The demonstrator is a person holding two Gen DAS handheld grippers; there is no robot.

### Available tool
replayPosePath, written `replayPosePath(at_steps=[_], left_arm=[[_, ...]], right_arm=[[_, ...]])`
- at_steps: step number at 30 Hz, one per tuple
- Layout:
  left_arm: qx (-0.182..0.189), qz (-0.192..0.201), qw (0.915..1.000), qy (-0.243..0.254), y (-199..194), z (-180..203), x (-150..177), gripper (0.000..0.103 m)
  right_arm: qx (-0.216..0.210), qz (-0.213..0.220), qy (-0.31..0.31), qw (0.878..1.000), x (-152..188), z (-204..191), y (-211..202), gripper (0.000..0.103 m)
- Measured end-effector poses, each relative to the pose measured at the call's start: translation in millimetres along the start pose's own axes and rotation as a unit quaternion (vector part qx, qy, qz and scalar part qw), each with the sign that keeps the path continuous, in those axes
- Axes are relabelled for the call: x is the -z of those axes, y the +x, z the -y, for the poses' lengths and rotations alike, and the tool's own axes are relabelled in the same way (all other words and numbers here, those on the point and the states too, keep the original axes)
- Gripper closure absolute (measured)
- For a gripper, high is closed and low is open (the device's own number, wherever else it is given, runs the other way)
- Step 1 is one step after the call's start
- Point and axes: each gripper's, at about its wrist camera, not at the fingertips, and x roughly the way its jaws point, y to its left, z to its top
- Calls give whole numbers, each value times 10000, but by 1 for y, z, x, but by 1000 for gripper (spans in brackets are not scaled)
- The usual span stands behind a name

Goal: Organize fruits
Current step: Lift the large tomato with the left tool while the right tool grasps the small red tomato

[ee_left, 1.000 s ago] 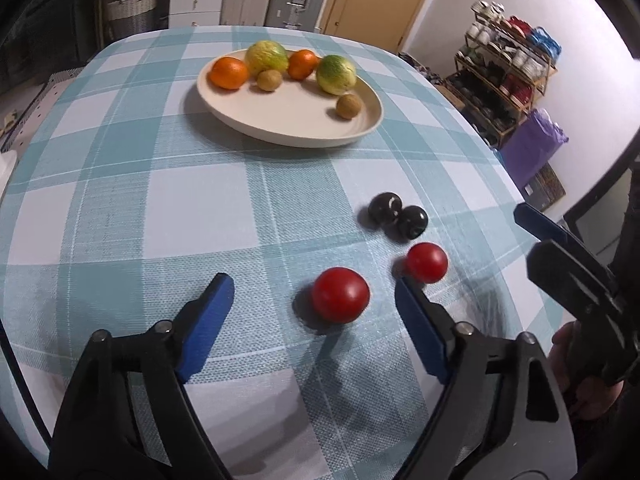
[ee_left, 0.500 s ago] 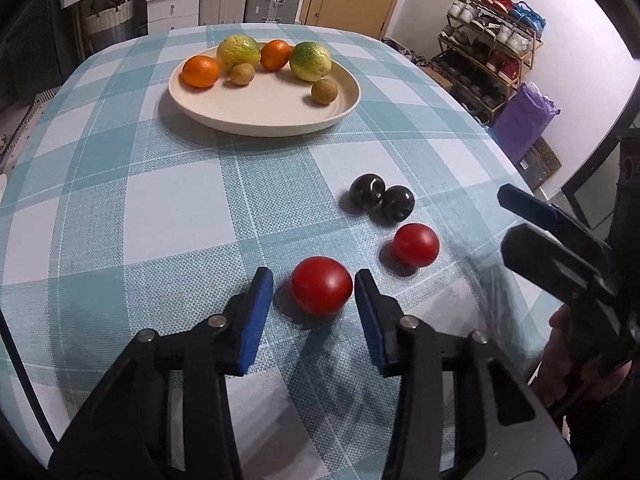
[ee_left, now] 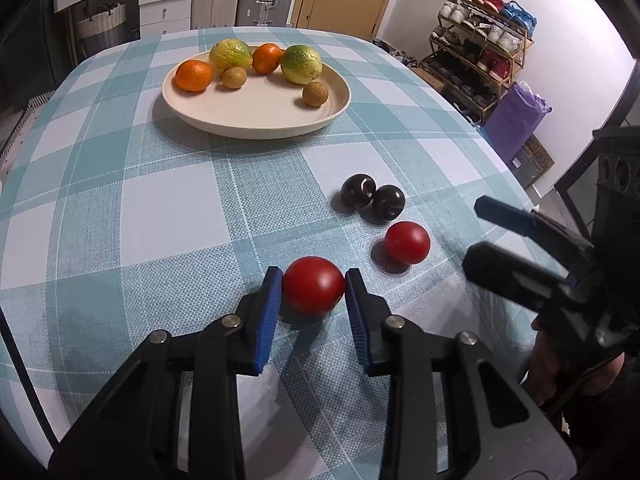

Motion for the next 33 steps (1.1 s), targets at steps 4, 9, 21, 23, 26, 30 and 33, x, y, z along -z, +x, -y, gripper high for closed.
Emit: replayPosePath(at_steps=[4,9,21,23,26,30,33], left_arm=[[81,82,9998,-133,-5,-8,0,74],[188,194,9992,-294,-15,-19,-1,74],[278,319,9974,-585,-28,-40,-6,74],[282,313,9972,-624,-28,-43,-8,74],[271,295,9969,-673,-25,-48,-12,74],[232,291,9971,-664,-24,-50,-17,74],[229,297,9971,-666,-23,-51,-20,74]], right_arm=[[-28,-105,-12,9999,2,-2,4,3],[-60,-148,-44,9999,4,-6,7,3],[-52,-484,-120,9987,4,-14,27,13],[-45,-554,-142,9984,4,-14,31,19],[-27,-617,-157,9980,4,-14,35,31],[40,-750,-93,9971,4,-11,41,37],[99,-817,-108,9965,3,-11,43,48]])
